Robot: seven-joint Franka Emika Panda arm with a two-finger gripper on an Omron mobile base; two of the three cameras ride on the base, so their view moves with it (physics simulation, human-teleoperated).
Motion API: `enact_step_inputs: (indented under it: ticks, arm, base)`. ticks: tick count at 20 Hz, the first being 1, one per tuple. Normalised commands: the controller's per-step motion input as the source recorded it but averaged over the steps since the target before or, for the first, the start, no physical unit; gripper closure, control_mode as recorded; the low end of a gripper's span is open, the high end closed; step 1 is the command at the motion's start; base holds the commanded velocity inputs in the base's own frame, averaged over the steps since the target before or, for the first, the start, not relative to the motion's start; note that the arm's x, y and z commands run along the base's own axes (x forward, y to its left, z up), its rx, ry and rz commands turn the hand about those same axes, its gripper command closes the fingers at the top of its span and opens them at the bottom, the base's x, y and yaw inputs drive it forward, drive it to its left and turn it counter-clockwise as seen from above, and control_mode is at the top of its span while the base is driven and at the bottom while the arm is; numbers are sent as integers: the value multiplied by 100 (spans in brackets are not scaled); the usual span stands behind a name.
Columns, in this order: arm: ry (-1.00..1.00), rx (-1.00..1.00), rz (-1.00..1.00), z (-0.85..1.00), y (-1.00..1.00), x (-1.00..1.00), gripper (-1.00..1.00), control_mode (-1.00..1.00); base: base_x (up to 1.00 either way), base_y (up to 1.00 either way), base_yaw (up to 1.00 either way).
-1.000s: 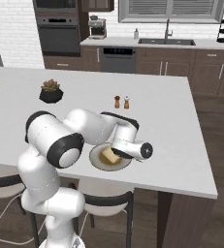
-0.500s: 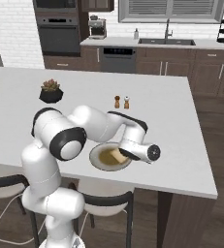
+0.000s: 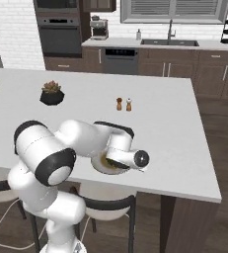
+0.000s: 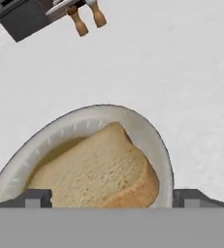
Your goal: Start the toaster. Once the lever pops up, take the bread to the plate on the dining counter.
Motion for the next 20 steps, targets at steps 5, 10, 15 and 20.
enact_step_inputs:
  ticks: [5, 10, 15, 20]
  arm:
    - [13, -9, -10, 13, 78, -9, -100, -100]
    - [15, -7, -13, 79, 4, 4, -100, -100]
    - [19, -7, -13, 93, 0, -4, -100, -100]
    - [13, -4, -13, 93, -3, -37, -100, -100]
  base:
    - [0, 0, 0]
    - [0, 0, 0]
    - [0, 0, 0]
    - [0, 0, 0]
